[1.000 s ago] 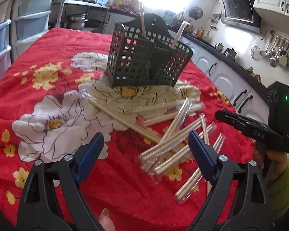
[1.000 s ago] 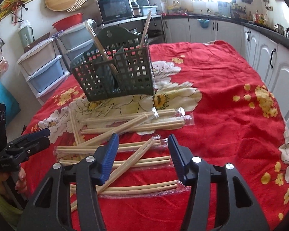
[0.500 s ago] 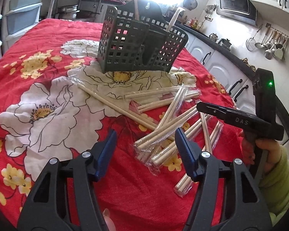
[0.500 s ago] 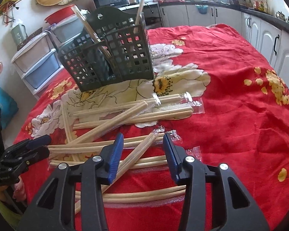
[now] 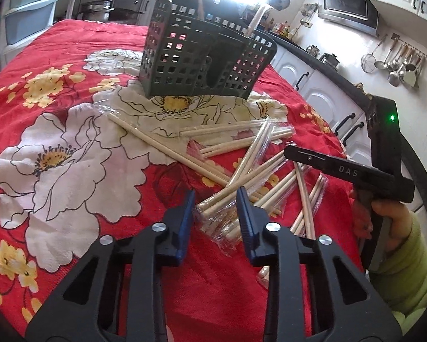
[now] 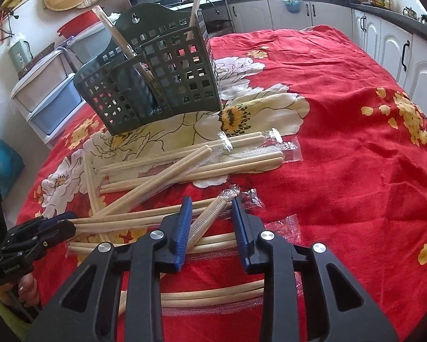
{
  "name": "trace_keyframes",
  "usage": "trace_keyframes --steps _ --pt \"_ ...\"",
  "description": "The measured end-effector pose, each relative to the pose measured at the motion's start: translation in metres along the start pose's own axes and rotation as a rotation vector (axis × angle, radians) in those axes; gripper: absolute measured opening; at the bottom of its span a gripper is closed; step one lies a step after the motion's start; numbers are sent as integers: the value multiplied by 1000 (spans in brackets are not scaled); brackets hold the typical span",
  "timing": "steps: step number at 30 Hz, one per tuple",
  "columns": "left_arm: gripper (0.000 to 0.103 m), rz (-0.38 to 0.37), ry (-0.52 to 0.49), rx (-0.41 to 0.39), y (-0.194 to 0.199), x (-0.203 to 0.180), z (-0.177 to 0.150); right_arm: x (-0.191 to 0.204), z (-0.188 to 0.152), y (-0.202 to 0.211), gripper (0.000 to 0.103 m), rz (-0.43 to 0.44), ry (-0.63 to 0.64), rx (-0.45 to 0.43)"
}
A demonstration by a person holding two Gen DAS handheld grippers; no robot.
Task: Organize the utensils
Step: 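Close the left tool on a chopstick while the right tool grasps another chopstick, then lift the left tool's chopstick over the caddy while the right tool carries its chopstick there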
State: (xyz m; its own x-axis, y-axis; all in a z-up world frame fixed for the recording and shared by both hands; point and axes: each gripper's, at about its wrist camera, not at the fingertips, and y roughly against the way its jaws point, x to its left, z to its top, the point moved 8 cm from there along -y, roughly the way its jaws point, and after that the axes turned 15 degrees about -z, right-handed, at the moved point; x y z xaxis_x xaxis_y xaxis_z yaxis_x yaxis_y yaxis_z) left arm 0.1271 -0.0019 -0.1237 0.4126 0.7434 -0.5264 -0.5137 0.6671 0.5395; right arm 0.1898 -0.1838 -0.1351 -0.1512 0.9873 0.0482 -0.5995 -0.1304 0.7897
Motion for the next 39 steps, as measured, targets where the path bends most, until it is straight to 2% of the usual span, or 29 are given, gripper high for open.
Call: trace_keyframes --steps 9,14,22,39 --pt "14 -4 13 -24 4 2 4 0 0 -2 18 0 -15 5" --pt "13 -11 9 -45 7 1 8 -6 2 -1 6 19 -75 12" --pt "12 -8 15 -76 15 1 17 -14 7 11 6 73 -146 -13" --pt "7 -19 -20 -160 38 -23 52 -17 51 73 5 110 -132 -200"
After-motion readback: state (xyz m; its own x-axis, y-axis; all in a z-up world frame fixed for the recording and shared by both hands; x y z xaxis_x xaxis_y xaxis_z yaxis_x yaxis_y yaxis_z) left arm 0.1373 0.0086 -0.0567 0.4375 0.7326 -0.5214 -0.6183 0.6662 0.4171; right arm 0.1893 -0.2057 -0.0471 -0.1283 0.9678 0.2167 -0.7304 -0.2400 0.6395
